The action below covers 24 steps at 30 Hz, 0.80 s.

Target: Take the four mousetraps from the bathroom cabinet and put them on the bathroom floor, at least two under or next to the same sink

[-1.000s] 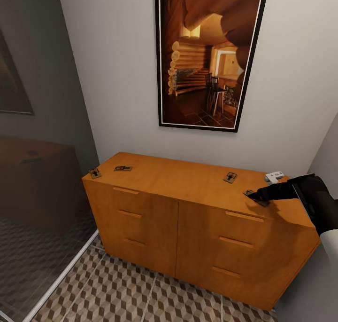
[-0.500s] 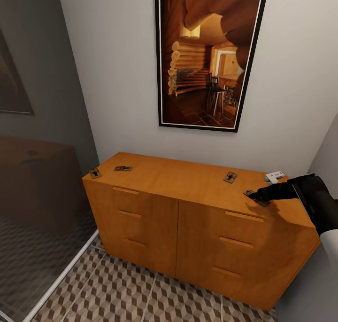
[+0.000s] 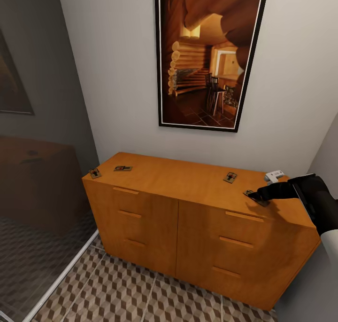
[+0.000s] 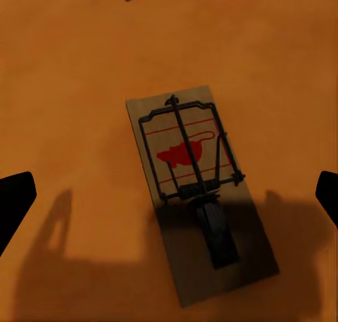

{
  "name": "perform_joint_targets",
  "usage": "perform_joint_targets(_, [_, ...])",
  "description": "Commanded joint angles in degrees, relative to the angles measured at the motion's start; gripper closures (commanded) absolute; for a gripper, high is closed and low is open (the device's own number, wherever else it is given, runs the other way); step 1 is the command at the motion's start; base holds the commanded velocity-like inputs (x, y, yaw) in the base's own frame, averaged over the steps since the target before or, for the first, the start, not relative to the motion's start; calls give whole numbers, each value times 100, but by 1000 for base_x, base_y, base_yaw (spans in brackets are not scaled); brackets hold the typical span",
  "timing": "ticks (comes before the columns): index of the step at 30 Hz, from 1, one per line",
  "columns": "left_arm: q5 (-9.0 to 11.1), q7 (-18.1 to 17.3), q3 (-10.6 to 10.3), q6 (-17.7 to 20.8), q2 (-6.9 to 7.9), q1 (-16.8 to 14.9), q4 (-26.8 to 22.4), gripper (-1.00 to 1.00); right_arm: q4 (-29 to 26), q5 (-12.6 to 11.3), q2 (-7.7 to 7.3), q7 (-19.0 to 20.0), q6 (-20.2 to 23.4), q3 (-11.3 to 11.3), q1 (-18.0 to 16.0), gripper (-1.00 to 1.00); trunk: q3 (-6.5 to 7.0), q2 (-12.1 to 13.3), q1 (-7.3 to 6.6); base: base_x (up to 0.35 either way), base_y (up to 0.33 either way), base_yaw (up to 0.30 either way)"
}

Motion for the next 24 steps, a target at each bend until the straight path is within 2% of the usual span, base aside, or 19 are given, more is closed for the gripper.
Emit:
perform_joint_targets(1, [9,14,3,-19,-1,-3,3,-100,-4,59,-13,50,1,8,-5,-100,-6,-3,0,0,0,0])
perform_joint_targets(9, [9,14,3,-19,0,-3,3,-100,243,60,-41,50,-66,1,-5,-100,-6,-3,0,0,0,0])
perform_joint_targets(13, [9,14,3,-19,0,-3,3,-100,272,60,-43,50,-210,0,-5,-100,-9,-3,0,0,0,0])
perform_joint_targets(24, [9,14,3,-19,0,-3,3,-100,276,60,-70,50,-235,0,-5,-100,-66,-3,0,0,0,0])
